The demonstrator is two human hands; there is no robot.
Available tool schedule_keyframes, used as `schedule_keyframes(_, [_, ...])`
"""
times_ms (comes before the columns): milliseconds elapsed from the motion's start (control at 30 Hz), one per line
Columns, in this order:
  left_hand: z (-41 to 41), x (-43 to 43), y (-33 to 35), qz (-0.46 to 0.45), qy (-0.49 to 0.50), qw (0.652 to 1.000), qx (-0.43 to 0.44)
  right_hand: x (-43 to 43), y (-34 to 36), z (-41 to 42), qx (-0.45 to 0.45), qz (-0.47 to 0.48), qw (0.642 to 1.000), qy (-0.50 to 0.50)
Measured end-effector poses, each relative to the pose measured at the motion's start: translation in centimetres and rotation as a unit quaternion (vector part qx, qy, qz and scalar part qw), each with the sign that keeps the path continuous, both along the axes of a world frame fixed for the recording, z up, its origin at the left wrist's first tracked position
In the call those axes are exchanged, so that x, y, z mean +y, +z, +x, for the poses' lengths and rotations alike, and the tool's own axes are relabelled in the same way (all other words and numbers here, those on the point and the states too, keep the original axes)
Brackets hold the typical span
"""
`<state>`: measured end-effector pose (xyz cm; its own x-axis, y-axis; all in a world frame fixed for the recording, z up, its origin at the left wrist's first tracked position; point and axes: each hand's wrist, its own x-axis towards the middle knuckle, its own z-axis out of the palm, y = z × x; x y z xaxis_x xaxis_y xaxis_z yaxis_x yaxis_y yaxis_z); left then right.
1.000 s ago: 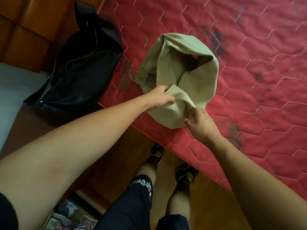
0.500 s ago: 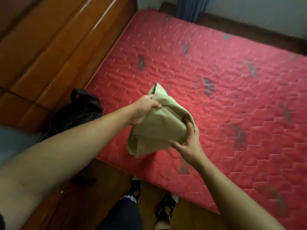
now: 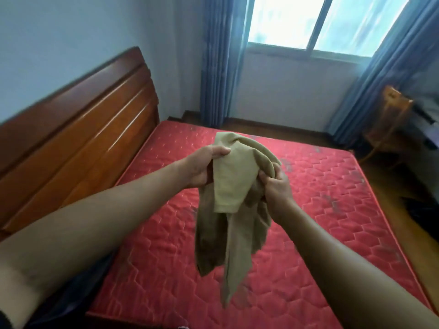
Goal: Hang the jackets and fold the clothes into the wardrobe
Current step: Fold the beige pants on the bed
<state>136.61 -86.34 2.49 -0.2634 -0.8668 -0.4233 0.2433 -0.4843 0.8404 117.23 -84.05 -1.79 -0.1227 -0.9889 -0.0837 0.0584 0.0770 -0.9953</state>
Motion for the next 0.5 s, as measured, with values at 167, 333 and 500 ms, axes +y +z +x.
schedule_keyframes(167, [-0.1, 0.1, 1.8, -0.028, 0.006, 0.999, -0.014, -1.2, 4.4, -0.4, 0.004, -0.043, 0.999, -0.019])
schedule_keyframes(333, [-0.6, -1.2, 4.7, -0.101, 0.03, 0.994, -0.002, -1.3, 6.6, -1.5, 0.089, -0.111, 0.989, 0.03])
schedule_keyframes(500, [-1.3, -2.4, 8.2, -0.136, 0.043, 0.989, -0.022, 0.2, 6.4, -3.8, -0.038, -0.014, 0.999, 0.021])
